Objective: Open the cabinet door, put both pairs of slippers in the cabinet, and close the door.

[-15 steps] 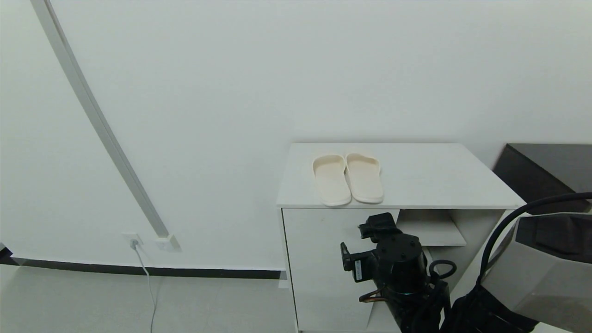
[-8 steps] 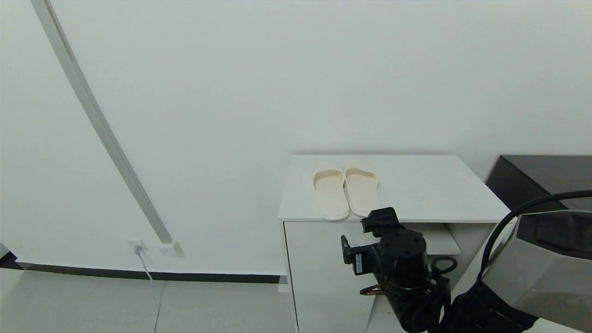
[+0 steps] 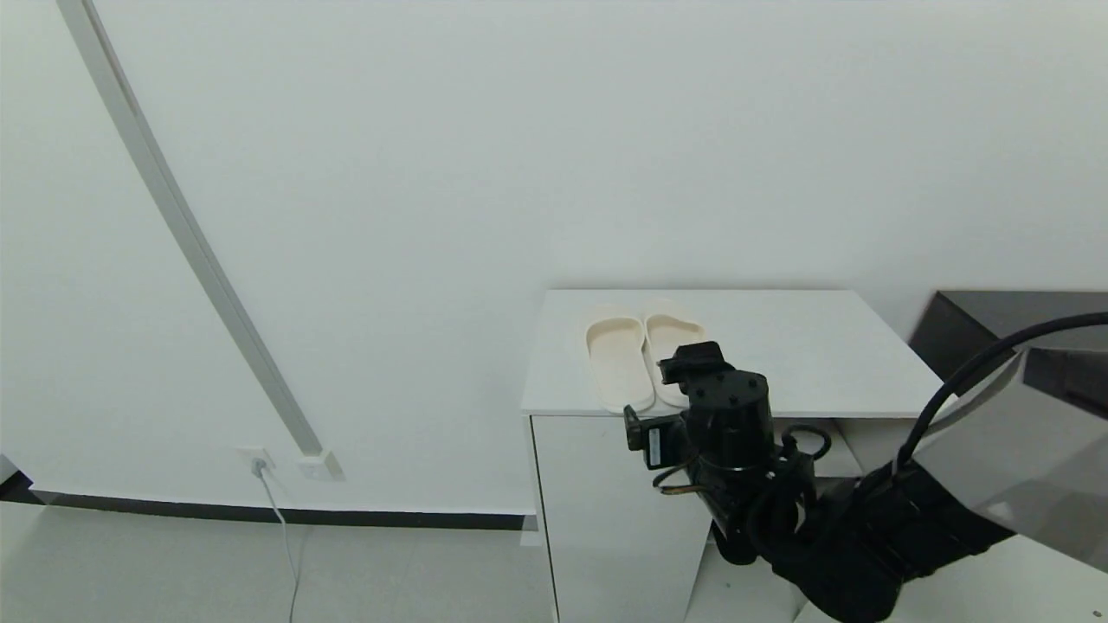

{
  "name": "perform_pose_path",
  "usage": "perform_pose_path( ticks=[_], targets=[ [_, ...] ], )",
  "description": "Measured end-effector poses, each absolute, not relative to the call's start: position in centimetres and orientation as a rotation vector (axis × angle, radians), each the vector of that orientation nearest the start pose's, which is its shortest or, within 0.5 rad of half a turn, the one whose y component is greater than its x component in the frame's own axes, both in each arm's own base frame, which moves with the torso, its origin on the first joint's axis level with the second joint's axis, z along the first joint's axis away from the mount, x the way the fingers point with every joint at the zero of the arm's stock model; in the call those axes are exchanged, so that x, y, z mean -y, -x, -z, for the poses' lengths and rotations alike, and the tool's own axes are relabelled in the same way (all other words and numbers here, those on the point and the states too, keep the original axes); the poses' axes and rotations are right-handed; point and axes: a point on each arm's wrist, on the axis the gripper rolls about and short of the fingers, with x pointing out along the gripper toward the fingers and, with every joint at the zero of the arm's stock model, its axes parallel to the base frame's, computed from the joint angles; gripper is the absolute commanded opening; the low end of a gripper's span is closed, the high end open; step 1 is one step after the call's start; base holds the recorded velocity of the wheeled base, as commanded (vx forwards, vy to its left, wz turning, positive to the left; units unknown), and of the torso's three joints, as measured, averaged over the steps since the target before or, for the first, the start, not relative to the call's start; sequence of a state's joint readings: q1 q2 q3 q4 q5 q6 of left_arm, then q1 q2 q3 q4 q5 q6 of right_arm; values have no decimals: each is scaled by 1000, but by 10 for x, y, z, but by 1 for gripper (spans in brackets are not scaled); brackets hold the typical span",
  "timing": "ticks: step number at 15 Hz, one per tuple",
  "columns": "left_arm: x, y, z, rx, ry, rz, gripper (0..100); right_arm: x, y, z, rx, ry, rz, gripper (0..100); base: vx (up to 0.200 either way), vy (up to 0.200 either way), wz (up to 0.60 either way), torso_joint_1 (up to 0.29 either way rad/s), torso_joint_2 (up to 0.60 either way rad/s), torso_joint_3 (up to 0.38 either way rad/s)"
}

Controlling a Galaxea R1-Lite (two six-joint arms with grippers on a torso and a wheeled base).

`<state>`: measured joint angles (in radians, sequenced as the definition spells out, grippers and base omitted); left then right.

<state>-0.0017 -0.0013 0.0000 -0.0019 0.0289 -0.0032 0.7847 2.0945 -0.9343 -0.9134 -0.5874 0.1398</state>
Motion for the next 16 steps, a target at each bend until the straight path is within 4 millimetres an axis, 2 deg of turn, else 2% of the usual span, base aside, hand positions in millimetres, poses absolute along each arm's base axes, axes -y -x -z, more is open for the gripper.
perform_pose_path(
  ticks=[3, 5, 10, 16],
  targets=[
    [-1, 23, -76, 3, 2, -27, 0, -273, -296, -134, -239, -47, -162, 100, 0, 0, 0, 0, 0, 0],
    [-1, 23, -76, 3, 2, -27, 0, -274, -305, -143, -233, -85, -146, 100, 0, 0, 0, 0, 0, 0],
    [-1, 23, -76, 3, 4, -25, 0, -272, -307, -141, -236, -84, -140, 100, 0, 0, 0, 0, 0, 0],
    [-1, 23, -76, 3, 4, -24, 0, -272, -306, -136, -237, -83, -143, 100, 200, 0, 0, -1, -1, 2]
  ],
)
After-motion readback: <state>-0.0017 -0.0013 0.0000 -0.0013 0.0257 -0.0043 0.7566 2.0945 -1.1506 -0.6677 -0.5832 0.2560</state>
